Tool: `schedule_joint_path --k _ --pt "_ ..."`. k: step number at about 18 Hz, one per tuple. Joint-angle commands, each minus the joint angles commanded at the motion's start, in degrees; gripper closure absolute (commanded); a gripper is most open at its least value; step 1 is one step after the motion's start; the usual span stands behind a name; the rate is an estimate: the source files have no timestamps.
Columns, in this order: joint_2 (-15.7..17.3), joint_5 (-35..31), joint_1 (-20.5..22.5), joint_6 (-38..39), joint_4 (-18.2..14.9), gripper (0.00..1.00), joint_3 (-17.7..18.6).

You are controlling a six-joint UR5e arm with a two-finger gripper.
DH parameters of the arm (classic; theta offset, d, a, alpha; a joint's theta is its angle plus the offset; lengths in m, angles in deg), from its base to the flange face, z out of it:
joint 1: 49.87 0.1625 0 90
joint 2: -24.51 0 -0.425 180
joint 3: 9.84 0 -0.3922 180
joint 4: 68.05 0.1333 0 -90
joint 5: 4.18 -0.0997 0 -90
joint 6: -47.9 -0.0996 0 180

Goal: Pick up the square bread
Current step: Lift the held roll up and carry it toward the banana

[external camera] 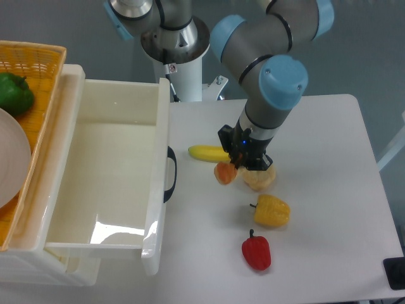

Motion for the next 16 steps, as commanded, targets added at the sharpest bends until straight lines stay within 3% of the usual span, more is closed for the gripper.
schedule_joint_path --k 4,6,16 --pt "0.1 -0.5 0.2 -0.1 -0.3 1.00 -0.1" --pt "2.1 -0.6 1.6 -1.4 -0.4 1.00 2.4" --pt "2.6 -0.6 2.5 -2.5 -0.6 1.00 2.6"
